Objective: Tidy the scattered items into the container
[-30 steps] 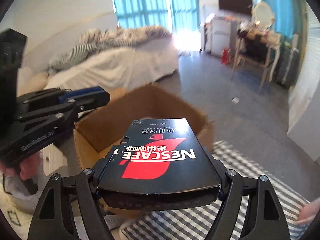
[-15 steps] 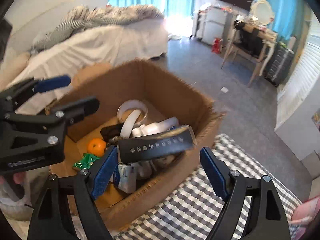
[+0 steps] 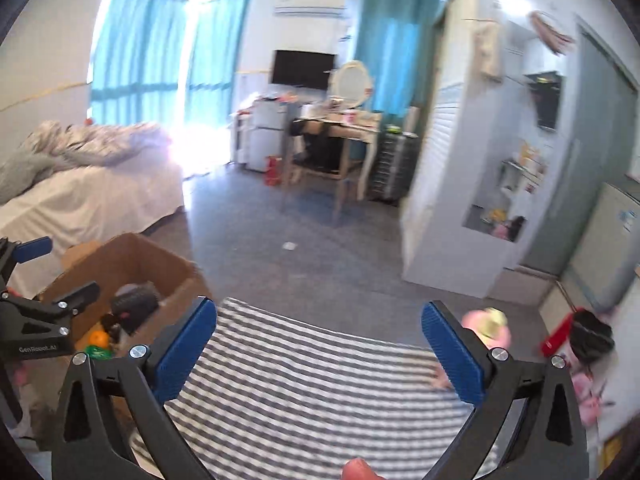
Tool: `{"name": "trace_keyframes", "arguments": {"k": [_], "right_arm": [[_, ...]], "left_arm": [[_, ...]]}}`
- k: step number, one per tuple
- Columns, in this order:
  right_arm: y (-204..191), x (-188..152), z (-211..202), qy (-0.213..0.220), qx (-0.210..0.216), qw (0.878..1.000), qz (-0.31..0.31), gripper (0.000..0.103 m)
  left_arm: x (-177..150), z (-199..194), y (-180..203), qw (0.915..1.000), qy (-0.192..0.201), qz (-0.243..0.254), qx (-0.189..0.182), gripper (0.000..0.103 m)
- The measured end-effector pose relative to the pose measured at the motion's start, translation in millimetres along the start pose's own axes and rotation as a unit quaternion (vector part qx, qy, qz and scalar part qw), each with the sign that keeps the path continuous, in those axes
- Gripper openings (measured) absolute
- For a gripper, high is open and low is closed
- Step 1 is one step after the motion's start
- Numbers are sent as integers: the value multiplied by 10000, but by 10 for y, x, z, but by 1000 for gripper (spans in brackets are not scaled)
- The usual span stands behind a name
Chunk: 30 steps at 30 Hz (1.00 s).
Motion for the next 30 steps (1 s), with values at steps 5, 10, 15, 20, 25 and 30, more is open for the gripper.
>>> {"name": "trace_keyframes", "arguments": {"k": [5,10,15,20,25,30], "right_arm": [[369,-361,-230,-178,-355,9990,211,103],[531,-868,-233,-617,-349,9961,523,103],[632,-1157,-294,-763,-233,9933,833,103],[646,-1232,-312,-793,-342,9922,903,103],[611,-1259,-280,-825,-357,9921,872,103],[594,-1288,-240,-904,-341,9919,827,103]], "left_arm": [[-77,-91,381,9999,-47,-109,-44,103],[-321,-152,621,9996,-184,-220,46,103],[-501,-194,725,9992,-286,-119,233,103],[-583,-174,752,9988,-442,-98,188,103],[-598,-161,714,9987,-465,-150,152,103],[-617,-125,722,9984,-535,-143,134,103]]}}
Point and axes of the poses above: each gripper's, at about its wrist camera, not at the fingertips, and z roughly the way its jaws point, y to its right, x to its top, the point moved 2 cm from there along z, roughly the way its jaws point, and after that the axes turned 7 degrees about y, right-handed, at the moved point
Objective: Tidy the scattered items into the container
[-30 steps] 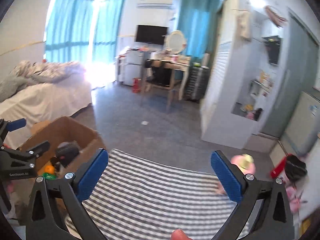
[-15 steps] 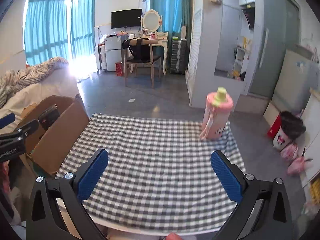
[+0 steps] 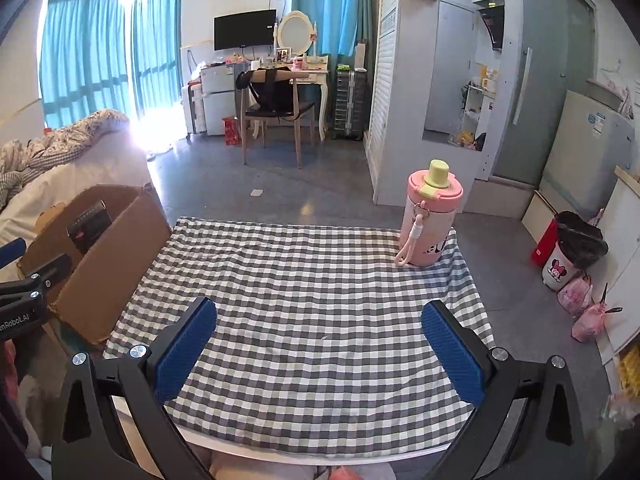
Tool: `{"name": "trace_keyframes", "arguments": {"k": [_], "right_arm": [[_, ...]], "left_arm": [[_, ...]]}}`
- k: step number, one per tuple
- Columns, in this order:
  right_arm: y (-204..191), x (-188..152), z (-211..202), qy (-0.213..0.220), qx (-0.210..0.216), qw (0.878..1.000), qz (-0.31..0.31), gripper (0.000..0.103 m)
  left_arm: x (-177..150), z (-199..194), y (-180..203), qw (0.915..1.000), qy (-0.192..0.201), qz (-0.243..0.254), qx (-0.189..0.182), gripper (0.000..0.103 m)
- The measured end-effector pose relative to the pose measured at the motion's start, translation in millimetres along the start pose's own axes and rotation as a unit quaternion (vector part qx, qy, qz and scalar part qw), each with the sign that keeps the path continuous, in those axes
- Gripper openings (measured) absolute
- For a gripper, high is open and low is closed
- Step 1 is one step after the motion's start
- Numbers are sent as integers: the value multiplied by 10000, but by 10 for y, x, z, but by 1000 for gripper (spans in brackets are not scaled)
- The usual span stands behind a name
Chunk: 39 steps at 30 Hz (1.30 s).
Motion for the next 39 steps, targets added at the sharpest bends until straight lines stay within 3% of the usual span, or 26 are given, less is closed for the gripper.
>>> {"name": "trace_keyframes", "arguments": {"k": [27,39], "right_arm": [[-179,-2,112,-114,115,9998,74,103],[-614,31,191,-137,251,9996,-21,103]], "left_arm": [[-32,91,-183,9998,-135,-132,114,103],[-76,246,-570,9998,-153,-135,32,103]]}}
Point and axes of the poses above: each gripper's, at about its wrist camera, not at the fingertips, and z roughly the way its jaws point, y to its right, x to its top, the point moved 2 cm from there along z, roughly the way its jaws point, and after that the axes turned 7 degrees about y, right-handed, at the moved point
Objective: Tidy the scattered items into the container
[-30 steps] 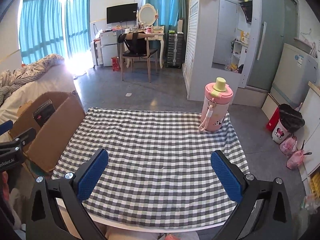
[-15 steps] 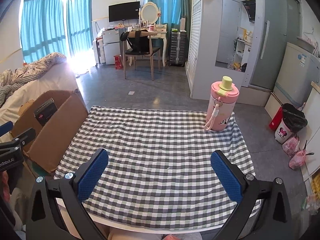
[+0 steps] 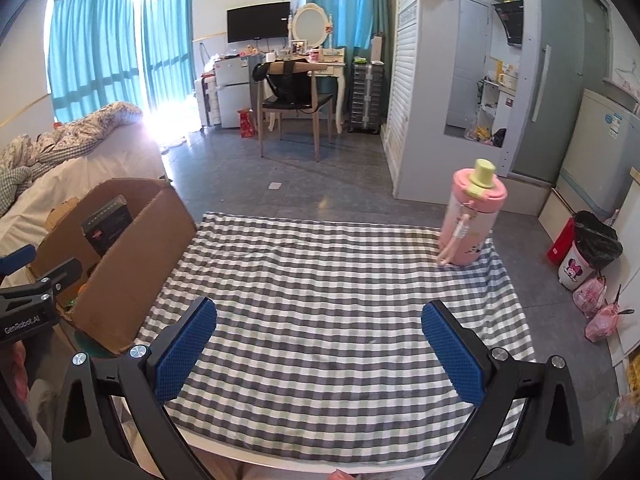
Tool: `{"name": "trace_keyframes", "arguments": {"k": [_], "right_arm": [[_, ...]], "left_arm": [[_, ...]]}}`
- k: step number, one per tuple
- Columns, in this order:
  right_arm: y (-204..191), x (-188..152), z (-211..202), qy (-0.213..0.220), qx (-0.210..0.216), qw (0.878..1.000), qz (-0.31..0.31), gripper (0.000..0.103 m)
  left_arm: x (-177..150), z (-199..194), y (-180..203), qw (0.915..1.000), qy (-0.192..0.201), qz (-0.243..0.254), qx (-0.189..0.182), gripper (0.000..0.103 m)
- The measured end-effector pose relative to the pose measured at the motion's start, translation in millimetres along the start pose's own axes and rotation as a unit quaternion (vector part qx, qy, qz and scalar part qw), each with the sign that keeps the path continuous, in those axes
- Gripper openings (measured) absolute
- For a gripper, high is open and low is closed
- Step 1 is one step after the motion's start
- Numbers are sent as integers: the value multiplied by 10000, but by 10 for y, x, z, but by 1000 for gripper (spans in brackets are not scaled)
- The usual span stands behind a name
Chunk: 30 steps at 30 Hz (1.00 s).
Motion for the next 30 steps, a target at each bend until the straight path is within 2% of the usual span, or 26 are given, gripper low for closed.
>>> {"name": "trace_keyframes", "arguments": {"k": [4,8,12,18,30], "right_arm": [[-184,-18,128,-90,-18,10000,-26,103],[-322,38,283,-342,-102,9993,-59,103],[-410,152,350,-274,-226,9993,-145,103],[-420,298,473,-267,-287,9992,-80,103],[-347,278,564,-445,-366,9983,-17,103]], "left_arm": [[16,123,-130,10000,-72,57,-32,103],[68,310,-261,9993,-356,-92,-22,103],[130,411,-319,9987,-475,-174,-17,103],[168,454,-318,9985,-526,-127,-50,103],[174,566,-243,9979,-630,-75,-157,103]]}}
Point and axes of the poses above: each gripper's, at about its wrist camera, not at the fingertips, and z roughly the way its jaws point, y to its right, x to its top, the point moved 2 cm from there along z, roughly the way its jaws point, and after that the axes turned 7 degrees about y, right-handed, at the moved point
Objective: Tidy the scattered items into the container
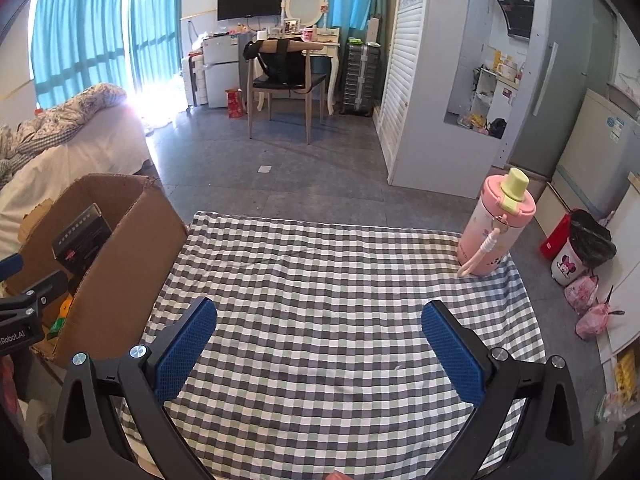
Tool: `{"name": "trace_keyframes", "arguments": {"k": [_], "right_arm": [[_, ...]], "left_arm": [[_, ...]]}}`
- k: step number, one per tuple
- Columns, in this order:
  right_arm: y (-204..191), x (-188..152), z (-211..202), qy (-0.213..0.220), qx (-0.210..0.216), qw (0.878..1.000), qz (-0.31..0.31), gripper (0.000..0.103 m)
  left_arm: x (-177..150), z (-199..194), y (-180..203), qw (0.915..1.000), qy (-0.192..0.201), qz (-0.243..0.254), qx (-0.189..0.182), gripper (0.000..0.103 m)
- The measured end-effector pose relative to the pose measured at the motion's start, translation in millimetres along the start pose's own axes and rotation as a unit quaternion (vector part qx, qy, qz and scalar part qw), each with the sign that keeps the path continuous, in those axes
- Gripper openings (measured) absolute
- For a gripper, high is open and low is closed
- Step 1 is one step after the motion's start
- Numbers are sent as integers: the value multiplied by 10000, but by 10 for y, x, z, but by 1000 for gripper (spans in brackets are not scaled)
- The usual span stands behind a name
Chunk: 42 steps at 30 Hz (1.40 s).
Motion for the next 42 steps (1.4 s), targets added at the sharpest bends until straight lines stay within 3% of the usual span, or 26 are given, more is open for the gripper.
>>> {"name": "trace_keyframes", "arguments": {"k": [17,42], "right_arm": [[167,-111,145,-305,-41,9993,222,103],[94,-112,112,-393,-150,9989,205,103]], "left_arm": [[-25,47,116,9999,-106,-60,-15,103],[-19,115,275,9996,-296,22,-8,103]]}}
Point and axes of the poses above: each gripper's, at about its wrist camera, not at the fingertips, and z roughly the way its jaws point, y to its right, x to its top, the point moved 2 cm from there along z, roughly the way its jaws point, and after that the axes turned 7 degrees about y, right-handed, at the moved point
